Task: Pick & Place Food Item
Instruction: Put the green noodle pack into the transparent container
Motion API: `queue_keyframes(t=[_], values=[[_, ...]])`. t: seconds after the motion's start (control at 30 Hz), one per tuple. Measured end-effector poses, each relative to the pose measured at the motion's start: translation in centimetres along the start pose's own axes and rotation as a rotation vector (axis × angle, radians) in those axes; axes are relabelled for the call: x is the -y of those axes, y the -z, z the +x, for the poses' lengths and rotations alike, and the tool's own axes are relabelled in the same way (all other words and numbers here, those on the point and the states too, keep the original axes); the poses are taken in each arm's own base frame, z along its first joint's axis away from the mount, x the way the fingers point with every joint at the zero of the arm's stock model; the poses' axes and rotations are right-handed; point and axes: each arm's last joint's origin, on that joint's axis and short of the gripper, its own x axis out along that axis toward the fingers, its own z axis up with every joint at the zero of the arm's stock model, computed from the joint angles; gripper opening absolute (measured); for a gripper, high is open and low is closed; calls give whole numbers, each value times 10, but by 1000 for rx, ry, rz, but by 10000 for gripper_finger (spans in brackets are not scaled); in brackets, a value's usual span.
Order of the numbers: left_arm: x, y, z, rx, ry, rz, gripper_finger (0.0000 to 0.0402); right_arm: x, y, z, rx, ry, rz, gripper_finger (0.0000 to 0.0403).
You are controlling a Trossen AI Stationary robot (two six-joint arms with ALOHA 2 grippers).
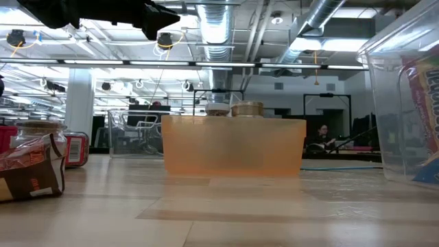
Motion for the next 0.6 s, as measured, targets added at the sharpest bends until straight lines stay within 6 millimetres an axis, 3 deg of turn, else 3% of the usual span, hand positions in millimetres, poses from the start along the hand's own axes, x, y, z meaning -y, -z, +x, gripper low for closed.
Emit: queue_keyframes(t=[0.27, 0.6], values=[[0, -1, 0, 20, 16, -18, 140, 8, -3, 10, 28, 70, -123, 0], [0, -1, 0, 19, 15, -18, 140, 5, -1, 13, 8, 49, -68, 2]])
